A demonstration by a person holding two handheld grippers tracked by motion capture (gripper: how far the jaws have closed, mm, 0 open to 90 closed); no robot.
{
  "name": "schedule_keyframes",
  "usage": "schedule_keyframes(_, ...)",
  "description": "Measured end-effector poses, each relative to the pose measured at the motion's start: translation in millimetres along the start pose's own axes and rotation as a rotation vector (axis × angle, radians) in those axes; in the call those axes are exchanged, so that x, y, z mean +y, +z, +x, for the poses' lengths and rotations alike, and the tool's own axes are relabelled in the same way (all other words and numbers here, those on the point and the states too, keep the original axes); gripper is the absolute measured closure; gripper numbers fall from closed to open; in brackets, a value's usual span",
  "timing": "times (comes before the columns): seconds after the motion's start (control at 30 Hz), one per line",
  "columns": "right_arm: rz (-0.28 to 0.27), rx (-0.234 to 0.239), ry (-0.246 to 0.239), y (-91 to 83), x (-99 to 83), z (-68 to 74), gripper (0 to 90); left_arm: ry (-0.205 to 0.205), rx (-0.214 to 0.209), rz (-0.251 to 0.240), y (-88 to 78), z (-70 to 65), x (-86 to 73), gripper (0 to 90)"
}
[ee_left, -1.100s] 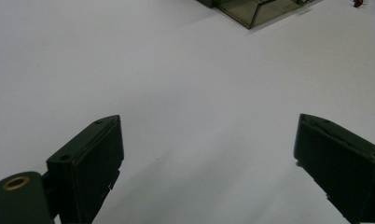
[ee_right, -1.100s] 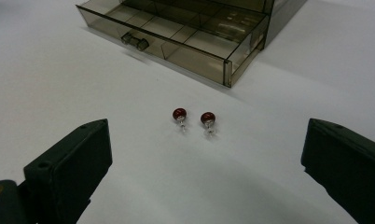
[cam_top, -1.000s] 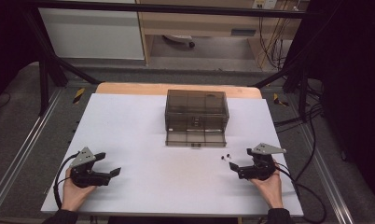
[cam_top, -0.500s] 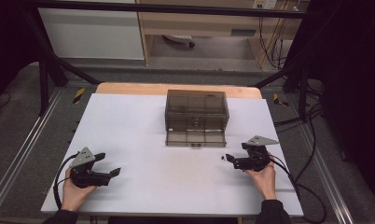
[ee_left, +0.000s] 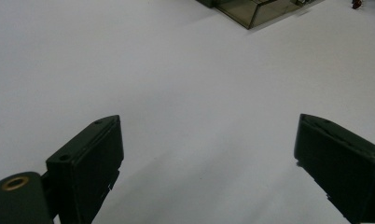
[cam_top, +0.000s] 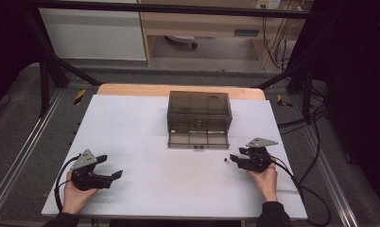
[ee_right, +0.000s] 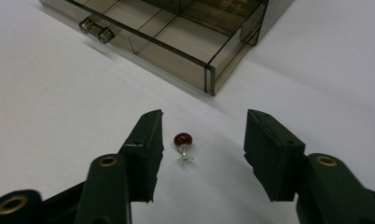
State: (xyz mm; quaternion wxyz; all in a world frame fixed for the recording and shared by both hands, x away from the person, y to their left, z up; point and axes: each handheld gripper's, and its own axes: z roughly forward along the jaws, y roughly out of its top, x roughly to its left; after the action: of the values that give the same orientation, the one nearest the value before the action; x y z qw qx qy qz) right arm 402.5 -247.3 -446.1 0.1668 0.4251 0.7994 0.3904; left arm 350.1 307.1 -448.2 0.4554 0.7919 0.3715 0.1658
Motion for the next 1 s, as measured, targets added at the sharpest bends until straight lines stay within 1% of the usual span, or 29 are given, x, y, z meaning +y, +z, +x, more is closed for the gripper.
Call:
schedule_keyframes(0.03, 0.002, 0.014, 0.003, 1.5, -0.3, 0.2, 55.1, -0.002, 0.000, -0.001, -0.1, 0.0, -0.2, 8.1)
schedule_keyframes(0.17, 0.018, 0.027, 0.004, 4.1, -1.4, 0.5, 61.5, -0.003, 0.000, -0.002, -0.3, -0.4, -0.1, 8.1)
schedule_keyframes(0.2, 0.018, 0.027, 0.004, 4.1, -1.4, 0.5, 61.5, -0.003, 0.000, -0.002, -0.3, -0.4, -0.1, 8.1)
schedule_keyframes(0.23, 0.022, 0.038, 0.010, 5.0, -2.2, 0.4, 64.9, -0.003, 0.000, -0.001, -0.1, -0.3, 0.0, 8.1)
schedule_keyframes(0.27, 0.022, 0.038, 0.010, 5.0, -2.2, 0.4, 64.9, -0.003, 0.000, -0.001, -0.1, -0.3, 0.0, 8.1)
schedule_keyframes(0.3, 0.028, 0.046, 0.012, 5.9, -2.7, 0.1, 67.4, -0.003, 0.001, 0.000, 0.0, -0.1, -0.2, 8.1)
schedule_keyframes(0.33, 0.028, 0.046, 0.012, 5.9, -2.7, 0.1, 67.4, -0.003, 0.001, 0.000, 0.0, -0.1, -0.2, 8.1)
schedule_keyframes(0.37, 0.037, 0.051, 0.016, 6.9, -3.1, 0.4, 69.2, -0.005, 0.000, -0.001, -0.2, 0.1, -0.3, 8.1)
schedule_keyframes(0.5, 0.033, 0.060, 0.014, 7.8, -3.4, 0.8, 72.4, -0.006, 0.000, -0.003, -0.6, 0.3, -0.3, 8.2)
schedule_keyframes(0.73, 0.043, 0.052, -0.002, 9.5, -4.8, 1.3, 77.4, -0.005, 0.000, -0.002, -0.5, 0.2, -0.2, 8.2)
schedule_keyframes(0.8, 0.043, 0.052, -0.003, 9.5, -4.7, 1.2, 78.5, -0.005, -0.001, -0.002, -0.5, 0.1, -0.2, 8.1)
schedule_keyframes(0.83, 0.045, 0.050, 0.000, 9.3, -4.9, 1.3, 80.4, -0.005, -0.001, -0.002, -0.5, 0.1, -0.2, 8.1)
schedule_keyframes(1.0, 0.046, 0.048, 0.002, 8.9, -5.1, 1.9, 81.6, -0.004, 0.000, -0.003, -0.7, 0.1, -0.2, 8.2)
